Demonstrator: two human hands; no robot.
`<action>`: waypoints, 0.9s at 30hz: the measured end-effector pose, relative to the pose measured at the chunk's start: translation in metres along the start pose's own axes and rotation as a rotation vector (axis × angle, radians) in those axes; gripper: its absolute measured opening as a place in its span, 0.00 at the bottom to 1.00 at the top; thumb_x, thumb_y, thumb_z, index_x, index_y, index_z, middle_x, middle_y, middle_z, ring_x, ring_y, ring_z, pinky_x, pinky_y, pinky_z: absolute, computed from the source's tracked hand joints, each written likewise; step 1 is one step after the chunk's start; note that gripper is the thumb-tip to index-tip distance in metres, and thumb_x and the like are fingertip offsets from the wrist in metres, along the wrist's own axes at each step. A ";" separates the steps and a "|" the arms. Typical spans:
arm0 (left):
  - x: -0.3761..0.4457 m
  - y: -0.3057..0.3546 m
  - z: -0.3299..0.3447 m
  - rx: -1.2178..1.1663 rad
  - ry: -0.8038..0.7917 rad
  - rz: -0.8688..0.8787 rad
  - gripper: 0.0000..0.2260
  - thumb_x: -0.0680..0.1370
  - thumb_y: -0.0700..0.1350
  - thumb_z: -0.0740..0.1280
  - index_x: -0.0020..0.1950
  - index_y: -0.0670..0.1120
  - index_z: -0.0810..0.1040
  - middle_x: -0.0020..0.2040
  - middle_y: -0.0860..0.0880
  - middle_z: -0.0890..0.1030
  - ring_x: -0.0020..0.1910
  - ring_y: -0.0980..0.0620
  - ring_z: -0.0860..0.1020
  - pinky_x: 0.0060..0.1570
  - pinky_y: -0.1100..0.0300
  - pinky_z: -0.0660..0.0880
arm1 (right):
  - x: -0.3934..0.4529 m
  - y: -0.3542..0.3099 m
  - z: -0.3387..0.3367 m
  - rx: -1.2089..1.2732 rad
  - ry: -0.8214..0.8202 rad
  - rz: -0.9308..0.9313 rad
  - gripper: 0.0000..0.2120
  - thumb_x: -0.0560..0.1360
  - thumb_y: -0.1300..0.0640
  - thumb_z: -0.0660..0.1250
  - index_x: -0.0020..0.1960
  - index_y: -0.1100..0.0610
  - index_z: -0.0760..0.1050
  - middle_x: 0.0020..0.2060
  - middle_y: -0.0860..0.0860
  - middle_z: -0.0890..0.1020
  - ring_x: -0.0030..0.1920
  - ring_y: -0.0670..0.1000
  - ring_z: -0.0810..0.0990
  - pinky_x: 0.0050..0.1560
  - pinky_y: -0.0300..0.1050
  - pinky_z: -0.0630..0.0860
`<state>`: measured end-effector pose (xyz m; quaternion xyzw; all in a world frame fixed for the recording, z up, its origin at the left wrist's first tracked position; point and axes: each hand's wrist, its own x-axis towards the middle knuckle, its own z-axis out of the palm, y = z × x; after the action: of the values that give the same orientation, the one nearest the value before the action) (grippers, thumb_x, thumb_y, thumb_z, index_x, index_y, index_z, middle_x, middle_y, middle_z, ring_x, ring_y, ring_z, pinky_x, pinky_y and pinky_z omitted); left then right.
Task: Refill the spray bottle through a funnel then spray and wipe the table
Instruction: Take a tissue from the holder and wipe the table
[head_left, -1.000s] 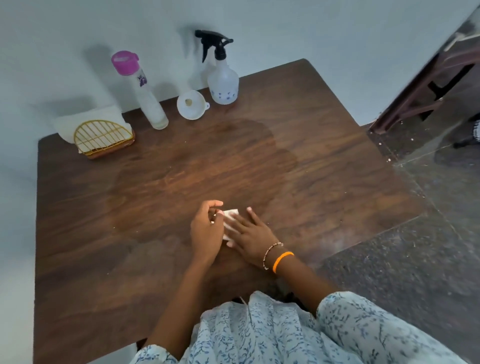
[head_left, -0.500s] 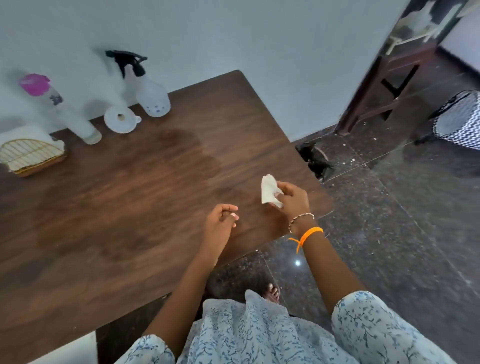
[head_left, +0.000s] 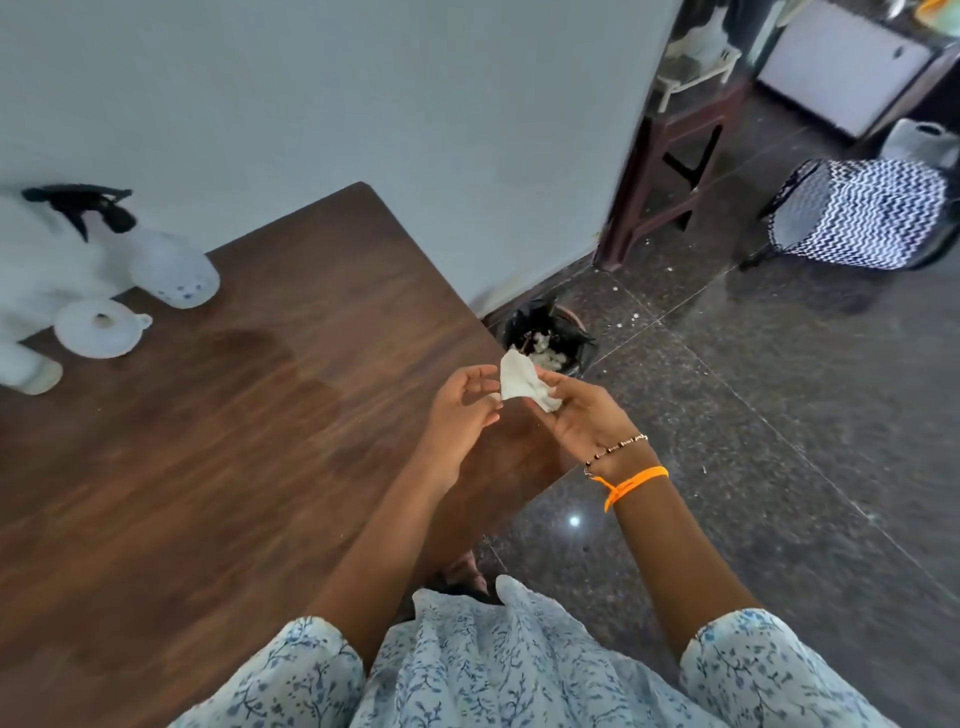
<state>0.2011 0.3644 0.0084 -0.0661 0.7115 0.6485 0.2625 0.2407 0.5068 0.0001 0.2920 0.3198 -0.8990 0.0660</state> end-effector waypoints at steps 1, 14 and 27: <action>0.009 0.005 0.006 -0.008 -0.003 0.006 0.12 0.75 0.31 0.63 0.52 0.47 0.76 0.49 0.49 0.78 0.45 0.54 0.78 0.49 0.61 0.78 | 0.006 -0.005 0.000 -0.041 -0.005 -0.007 0.14 0.74 0.75 0.51 0.51 0.68 0.73 0.46 0.58 0.79 0.46 0.52 0.79 0.44 0.38 0.79; 0.164 0.053 0.086 0.080 -0.027 -0.021 0.07 0.77 0.36 0.63 0.52 0.43 0.78 0.41 0.49 0.79 0.39 0.55 0.78 0.47 0.63 0.78 | 0.150 -0.110 -0.050 -0.094 0.197 -0.016 0.07 0.77 0.69 0.59 0.48 0.61 0.74 0.28 0.49 0.83 0.27 0.43 0.80 0.29 0.32 0.76; 0.350 -0.024 0.155 -0.119 0.222 -0.560 0.06 0.79 0.37 0.58 0.52 0.41 0.74 0.37 0.48 0.74 0.35 0.54 0.73 0.44 0.63 0.74 | 0.362 -0.125 -0.161 -0.451 0.486 0.160 0.12 0.74 0.74 0.60 0.54 0.63 0.75 0.46 0.60 0.78 0.35 0.48 0.78 0.30 0.31 0.76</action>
<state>-0.0424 0.5948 -0.1766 -0.3454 0.6508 0.5802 0.3472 -0.0170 0.7284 -0.2388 0.5000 0.4930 -0.7016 0.1209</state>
